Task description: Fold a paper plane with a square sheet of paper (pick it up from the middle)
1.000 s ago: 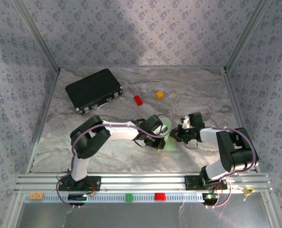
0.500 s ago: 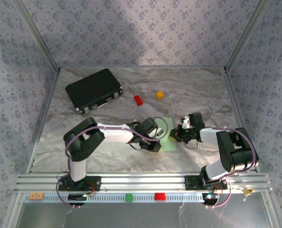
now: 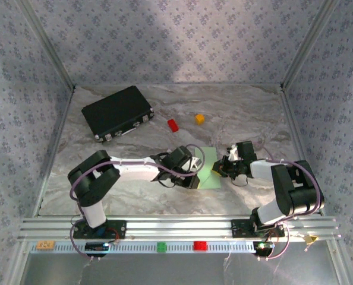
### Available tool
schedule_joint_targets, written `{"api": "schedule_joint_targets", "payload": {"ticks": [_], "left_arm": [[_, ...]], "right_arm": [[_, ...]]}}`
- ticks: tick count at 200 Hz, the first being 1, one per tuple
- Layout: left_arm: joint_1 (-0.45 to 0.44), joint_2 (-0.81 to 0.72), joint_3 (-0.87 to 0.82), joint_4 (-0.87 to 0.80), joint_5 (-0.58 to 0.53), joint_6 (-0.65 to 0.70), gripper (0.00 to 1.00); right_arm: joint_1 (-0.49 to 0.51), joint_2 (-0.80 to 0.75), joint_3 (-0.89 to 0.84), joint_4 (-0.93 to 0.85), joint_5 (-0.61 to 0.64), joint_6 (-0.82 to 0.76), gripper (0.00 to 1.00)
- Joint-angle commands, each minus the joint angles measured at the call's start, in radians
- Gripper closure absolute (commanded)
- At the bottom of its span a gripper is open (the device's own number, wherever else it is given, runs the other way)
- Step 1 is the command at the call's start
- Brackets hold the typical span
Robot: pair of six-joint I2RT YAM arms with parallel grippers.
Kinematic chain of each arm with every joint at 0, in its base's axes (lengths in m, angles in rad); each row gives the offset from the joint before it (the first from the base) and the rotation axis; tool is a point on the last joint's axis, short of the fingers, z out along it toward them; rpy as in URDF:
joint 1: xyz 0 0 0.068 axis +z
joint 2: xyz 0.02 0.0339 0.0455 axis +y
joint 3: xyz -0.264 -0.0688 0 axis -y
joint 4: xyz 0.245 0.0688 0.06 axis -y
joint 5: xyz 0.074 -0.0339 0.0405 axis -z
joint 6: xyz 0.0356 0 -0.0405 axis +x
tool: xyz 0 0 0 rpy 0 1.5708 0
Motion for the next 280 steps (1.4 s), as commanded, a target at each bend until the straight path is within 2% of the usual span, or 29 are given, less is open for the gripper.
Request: {"api": "schedule_joint_targets", "payload": {"ticks": [1, 44, 101, 134, 168, 208, 244, 280], "left_arm": [[0.014, 0.05, 0.09, 0.02, 0.035, 0.003, 0.9], [0.018, 0.17, 0.18, -0.071, 0.017, 0.037, 0.93], [0.019, 0.198, 0.107, -0.018, 0.021, 0.01, 0.96], [0.018, 0.199, 0.074, 0.014, 0.021, -0.007, 0.97], [0.018, 0.192, 0.069, 0.018, 0.009, -0.018, 0.98], [0.018, 0.183, 0.057, 0.029, 0.0, -0.026, 1.0], [0.015, 0.186, 0.04, 0.066, 0.013, -0.05, 1.0], [0.008, 0.186, 0.044, 0.069, 0.016, -0.057, 1.0]], "right_arm": [[-0.004, 0.003, -0.03, -0.052, 0.065, 0.0, 1.0], [-0.005, -0.003, -0.022, -0.043, 0.047, 0.01, 1.0], [0.003, -0.088, 0.022, -0.092, -0.001, -0.011, 1.0], [0.063, -0.125, 0.009, -0.097, 0.009, 0.004, 0.99], [0.129, -0.079, -0.001, -0.1, 0.051, -0.003, 0.99], [0.04, -0.017, -0.002, -0.065, 0.052, -0.022, 1.0], [-0.083, 0.049, 0.02, 0.012, -0.025, -0.019, 0.98], [-0.139, 0.072, 0.014, 0.079, -0.051, 0.018, 0.97]]}}
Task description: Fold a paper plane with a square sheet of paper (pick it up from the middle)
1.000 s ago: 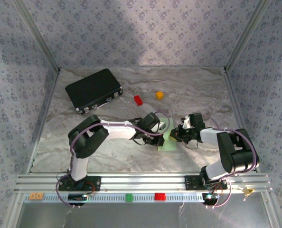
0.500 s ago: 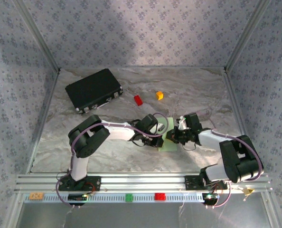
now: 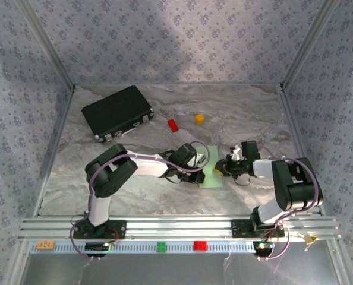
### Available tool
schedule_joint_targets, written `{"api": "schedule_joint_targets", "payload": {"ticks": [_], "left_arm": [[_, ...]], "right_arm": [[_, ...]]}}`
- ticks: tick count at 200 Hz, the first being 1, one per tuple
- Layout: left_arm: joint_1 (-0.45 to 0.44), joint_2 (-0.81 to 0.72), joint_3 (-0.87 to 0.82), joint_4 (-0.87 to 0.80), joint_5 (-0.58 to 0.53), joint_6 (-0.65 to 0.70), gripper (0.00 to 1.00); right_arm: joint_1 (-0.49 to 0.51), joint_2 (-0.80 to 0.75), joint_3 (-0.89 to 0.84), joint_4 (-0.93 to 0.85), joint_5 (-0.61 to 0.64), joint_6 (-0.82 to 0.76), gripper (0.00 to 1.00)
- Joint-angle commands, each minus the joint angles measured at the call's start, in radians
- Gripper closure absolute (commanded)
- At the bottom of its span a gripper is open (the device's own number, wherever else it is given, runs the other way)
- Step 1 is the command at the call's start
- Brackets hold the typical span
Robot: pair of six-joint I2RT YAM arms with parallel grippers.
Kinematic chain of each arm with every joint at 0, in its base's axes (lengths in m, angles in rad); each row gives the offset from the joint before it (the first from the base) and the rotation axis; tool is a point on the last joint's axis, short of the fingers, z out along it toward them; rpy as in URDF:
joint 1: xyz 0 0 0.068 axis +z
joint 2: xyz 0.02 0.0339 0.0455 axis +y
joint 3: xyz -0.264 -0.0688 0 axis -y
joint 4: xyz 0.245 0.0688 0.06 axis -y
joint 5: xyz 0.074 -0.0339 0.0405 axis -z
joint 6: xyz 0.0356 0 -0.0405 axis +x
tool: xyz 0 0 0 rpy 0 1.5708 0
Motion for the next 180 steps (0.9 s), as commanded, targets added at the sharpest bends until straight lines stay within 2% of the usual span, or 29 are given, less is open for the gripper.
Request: {"api": "schedule_joint_targets", "payload": {"ticks": [1, 56, 83, 105, 143, 158, 180], "left_arm": [[-0.012, 0.01, -0.029, -0.069, -0.009, -0.012, 1.0], [-0.02, 0.007, -0.021, -0.072, -0.008, -0.01, 1.0], [-0.021, -0.02, -0.01, -0.079, -0.009, -0.026, 1.0], [-0.021, -0.056, 0.025, -0.103, -0.024, -0.028, 0.95], [0.003, -0.072, 0.1, -0.171, -0.046, 0.016, 0.88], [0.023, -0.051, 0.121, -0.182, -0.035, 0.032, 0.87], [0.051, -0.008, 0.148, -0.186, -0.013, 0.048, 0.88]], "right_arm": [[-0.049, 0.024, 0.009, 0.057, 0.055, 0.022, 0.97], [-0.072, -0.059, 0.03, -0.048, 0.124, 0.0, 0.96], [-0.057, -0.186, 0.009, -0.101, 0.137, 0.031, 0.96], [-0.034, -0.317, -0.013, -0.209, 0.176, 0.019, 0.95], [0.01, -0.471, -0.078, -0.343, 0.199, 0.023, 0.85], [0.04, -0.504, -0.099, -0.37, 0.197, 0.028, 0.79], [0.092, -0.535, -0.12, -0.391, 0.218, 0.054, 0.78]]}}
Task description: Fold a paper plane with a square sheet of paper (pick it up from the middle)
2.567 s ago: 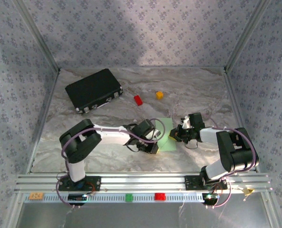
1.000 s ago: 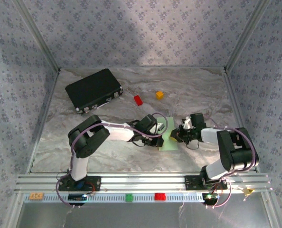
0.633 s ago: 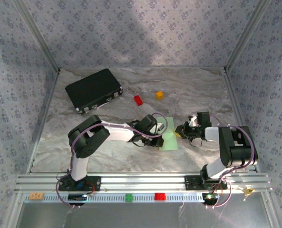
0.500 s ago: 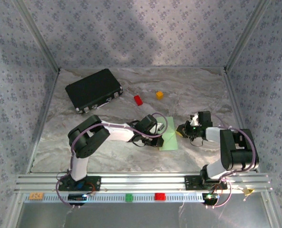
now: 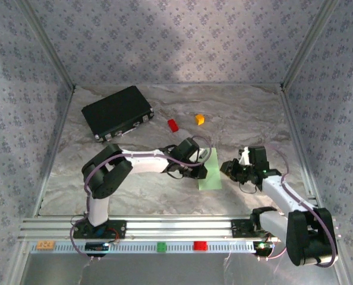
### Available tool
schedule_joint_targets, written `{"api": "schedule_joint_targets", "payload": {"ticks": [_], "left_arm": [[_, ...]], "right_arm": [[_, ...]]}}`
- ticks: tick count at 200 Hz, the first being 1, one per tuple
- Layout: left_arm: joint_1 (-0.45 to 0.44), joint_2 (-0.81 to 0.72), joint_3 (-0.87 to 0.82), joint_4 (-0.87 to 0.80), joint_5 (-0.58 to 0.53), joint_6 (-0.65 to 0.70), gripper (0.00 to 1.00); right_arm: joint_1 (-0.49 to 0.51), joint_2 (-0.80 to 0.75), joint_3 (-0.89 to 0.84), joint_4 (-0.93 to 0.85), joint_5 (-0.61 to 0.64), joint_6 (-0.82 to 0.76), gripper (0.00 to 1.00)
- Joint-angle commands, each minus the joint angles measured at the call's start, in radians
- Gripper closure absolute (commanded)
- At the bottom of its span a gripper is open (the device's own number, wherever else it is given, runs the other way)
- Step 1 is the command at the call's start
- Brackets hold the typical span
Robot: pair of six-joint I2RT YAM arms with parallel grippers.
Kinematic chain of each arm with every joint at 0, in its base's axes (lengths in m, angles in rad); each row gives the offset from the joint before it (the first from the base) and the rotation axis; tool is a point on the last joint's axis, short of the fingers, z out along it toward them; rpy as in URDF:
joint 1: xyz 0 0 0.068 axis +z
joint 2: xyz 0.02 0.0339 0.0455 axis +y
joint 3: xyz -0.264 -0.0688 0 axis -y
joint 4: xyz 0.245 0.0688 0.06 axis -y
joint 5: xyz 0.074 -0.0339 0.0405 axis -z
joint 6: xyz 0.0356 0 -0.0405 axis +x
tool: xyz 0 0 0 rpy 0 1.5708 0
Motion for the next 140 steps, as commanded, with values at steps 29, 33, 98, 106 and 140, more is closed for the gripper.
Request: {"api": "schedule_joint_targets", "payload": {"ticks": [29, 33, 98, 106, 140], "left_arm": [[0.043, 0.075, 0.057, -0.053, 0.029, 0.056, 0.89], [0.043, 0.081, 0.055, -0.053, 0.028, 0.056, 0.89], [0.042, 0.104, -0.004, -0.031, 0.018, 0.044, 0.92], [0.042, 0.1, -0.014, -0.026, 0.017, 0.043, 0.93], [0.04, 0.087, -0.028, -0.027, 0.015, 0.044, 0.93]], "right_arm": [[0.102, -0.034, -0.017, -0.1, 0.046, 0.041, 0.75], [0.11, -0.03, -0.014, -0.105, 0.049, 0.039, 0.74], [0.187, 0.055, 0.033, -0.19, 0.117, 0.021, 0.66], [0.201, 0.061, 0.042, -0.212, 0.155, 0.02, 0.65], [0.212, 0.072, 0.041, -0.195, 0.196, 0.036, 0.63]]}}
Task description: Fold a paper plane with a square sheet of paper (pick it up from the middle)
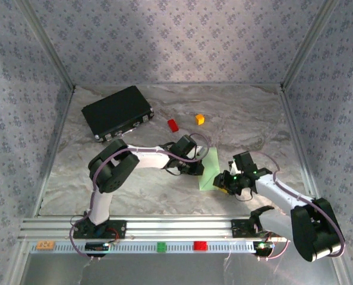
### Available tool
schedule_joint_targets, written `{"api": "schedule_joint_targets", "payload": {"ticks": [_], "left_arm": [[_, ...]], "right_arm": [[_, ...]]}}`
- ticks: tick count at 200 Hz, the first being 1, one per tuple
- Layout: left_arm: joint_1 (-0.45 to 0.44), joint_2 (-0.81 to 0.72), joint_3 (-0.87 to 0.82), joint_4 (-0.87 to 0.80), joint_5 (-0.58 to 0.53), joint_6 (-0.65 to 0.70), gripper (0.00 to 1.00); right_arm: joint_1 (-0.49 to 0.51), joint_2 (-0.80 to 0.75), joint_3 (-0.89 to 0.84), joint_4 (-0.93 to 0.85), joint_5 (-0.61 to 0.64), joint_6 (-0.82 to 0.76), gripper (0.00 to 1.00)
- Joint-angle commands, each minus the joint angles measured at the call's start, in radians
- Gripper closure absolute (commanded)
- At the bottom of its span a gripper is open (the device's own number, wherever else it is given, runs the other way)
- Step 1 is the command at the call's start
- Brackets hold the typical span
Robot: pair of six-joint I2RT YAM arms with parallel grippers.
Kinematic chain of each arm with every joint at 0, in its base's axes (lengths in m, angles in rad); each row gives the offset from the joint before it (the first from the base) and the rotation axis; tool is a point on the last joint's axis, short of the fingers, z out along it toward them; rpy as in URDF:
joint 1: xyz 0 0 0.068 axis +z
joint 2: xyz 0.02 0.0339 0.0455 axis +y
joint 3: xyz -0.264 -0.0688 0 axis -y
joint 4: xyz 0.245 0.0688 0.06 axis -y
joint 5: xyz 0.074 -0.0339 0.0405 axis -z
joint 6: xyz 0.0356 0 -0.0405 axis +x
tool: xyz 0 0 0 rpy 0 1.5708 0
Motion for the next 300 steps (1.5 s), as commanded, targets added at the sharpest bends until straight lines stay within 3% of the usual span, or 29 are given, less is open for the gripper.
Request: {"api": "schedule_joint_targets", "payload": {"ticks": [1, 108, 166, 217, 261, 300], "left_arm": [[-0.007, -0.003, -0.039, -0.06, -0.011, 0.01, 0.93], [-0.009, -0.008, -0.043, -0.057, -0.015, 0.007, 0.94], [-0.013, -0.008, -0.041, -0.056, -0.018, 0.002, 0.94], [-0.013, -0.009, -0.038, -0.063, -0.018, 0.008, 0.94], [-0.013, -0.004, -0.04, -0.069, -0.021, 0.006, 0.95], [-0.012, -0.002, -0.039, -0.07, -0.02, 0.005, 0.94]], "right_arm": [[0.007, 0.009, 0.022, -0.034, 0.066, 0.014, 0.63], [-0.009, 0.058, 0.025, 0.214, -0.061, 0.053, 0.49], [-0.02, 0.037, 0.06, 0.012, 0.032, 0.003, 0.49], [-0.023, 0.001, 0.02, -0.025, 0.062, 0.017, 0.48], [-0.021, 0.056, 0.023, 0.044, 0.014, 0.021, 0.47], [-0.022, 0.054, 0.003, 0.207, -0.066, 0.066, 0.46]]}}
